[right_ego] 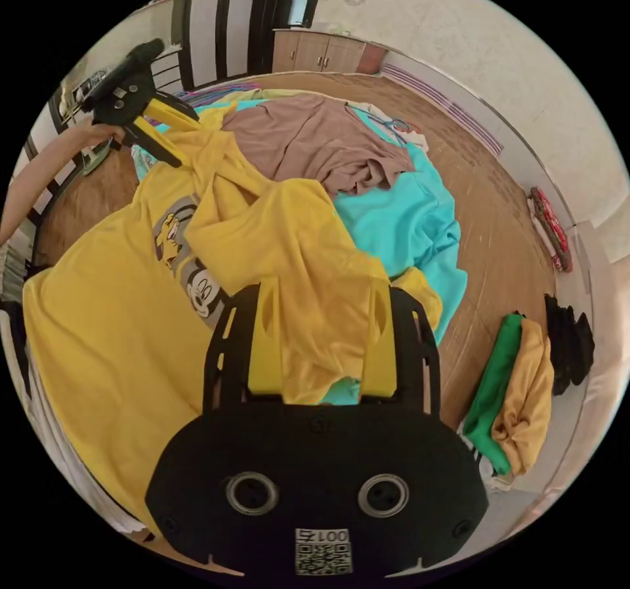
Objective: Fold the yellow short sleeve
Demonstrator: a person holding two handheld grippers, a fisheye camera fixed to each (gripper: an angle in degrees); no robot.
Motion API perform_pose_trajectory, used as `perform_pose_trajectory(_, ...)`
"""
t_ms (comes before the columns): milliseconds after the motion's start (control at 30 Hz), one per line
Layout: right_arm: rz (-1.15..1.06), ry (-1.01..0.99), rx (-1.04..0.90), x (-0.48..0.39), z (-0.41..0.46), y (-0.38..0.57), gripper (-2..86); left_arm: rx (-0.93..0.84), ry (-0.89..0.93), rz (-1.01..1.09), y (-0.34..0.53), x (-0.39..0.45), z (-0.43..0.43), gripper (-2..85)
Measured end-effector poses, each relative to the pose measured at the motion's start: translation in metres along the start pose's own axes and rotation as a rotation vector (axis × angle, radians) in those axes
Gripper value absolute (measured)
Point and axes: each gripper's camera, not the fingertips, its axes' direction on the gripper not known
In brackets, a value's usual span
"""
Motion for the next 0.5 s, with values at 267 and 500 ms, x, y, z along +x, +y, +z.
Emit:
perform_pose_trajectory(267,0.163,-0.056,0.16,0.036,-0.008,0.061,3.2,0.025,0.057,0.103,-0.01,0.023,-0.02,1.8)
perform_pose_trajectory(500,0.284,0.039,0.471,0.055,-0.075,0.125,2.0,0.279,-0.077,0.031,-0.019,0.04,-0.083,0.8)
